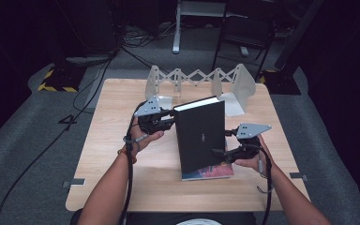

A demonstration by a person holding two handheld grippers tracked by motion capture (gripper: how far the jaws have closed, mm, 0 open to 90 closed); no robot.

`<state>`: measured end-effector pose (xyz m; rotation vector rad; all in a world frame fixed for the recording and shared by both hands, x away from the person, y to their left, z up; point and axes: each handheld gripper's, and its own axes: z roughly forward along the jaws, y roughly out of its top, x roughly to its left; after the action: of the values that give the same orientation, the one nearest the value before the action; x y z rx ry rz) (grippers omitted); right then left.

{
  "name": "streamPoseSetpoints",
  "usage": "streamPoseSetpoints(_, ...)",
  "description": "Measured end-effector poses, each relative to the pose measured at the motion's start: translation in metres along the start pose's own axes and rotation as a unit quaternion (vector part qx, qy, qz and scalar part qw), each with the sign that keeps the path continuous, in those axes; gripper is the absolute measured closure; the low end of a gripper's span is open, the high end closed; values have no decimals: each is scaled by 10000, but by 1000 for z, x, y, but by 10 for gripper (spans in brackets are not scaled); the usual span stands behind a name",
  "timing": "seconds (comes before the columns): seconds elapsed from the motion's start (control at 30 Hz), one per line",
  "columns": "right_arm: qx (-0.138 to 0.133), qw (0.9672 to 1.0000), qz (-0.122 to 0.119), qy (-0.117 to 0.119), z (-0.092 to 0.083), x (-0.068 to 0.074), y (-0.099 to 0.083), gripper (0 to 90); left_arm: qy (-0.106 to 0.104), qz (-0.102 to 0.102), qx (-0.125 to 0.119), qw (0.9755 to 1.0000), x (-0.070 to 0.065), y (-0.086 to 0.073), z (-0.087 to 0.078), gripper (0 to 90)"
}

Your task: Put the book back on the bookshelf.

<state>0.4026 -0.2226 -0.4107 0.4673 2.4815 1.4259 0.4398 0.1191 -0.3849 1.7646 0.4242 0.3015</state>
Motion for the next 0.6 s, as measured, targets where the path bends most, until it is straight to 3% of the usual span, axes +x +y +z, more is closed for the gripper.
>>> streamPoseSetpoints(0.17,-24,9998,146,99,3,-7,-2,149,15,28,54,10000,-1,0,-1,738)
streamPoseSetpoints(0.2,-20,9994,230,271,6,-11,-3,117,-81,25,-2,10000,-2,2,-1,737)
streamPoseSetpoints(0.27,-5,9992,259,314,7,-13,-3,94,-90,46,-3,9999,-3,3,-1,728)
streamPoseSetpoints(0.33,12,9975,349,610,12,-16,-5,89,-163,103,-33,9998,-7,7,0,728)
streamPoseSetpoints(0.37,26,9972,342,665,13,-16,-6,100,-164,126,-28,9998,-9,9,0,726)
streamPoseSetpoints(0.4,24,9966,306,766,15,-15,-6,169,-164,126,-28,9998,-9,9,0,723)
streamPoseSetpoints(0.43,-11,9948,223,989,15,-14,-5,197,-180,142,-33,9997,-10,10,1,720)
streamPoseSetpoints(0.6,-14,9947,163,1019,15,-13,-6,236,-133,143,-7,9998,-10,10,-1,698)
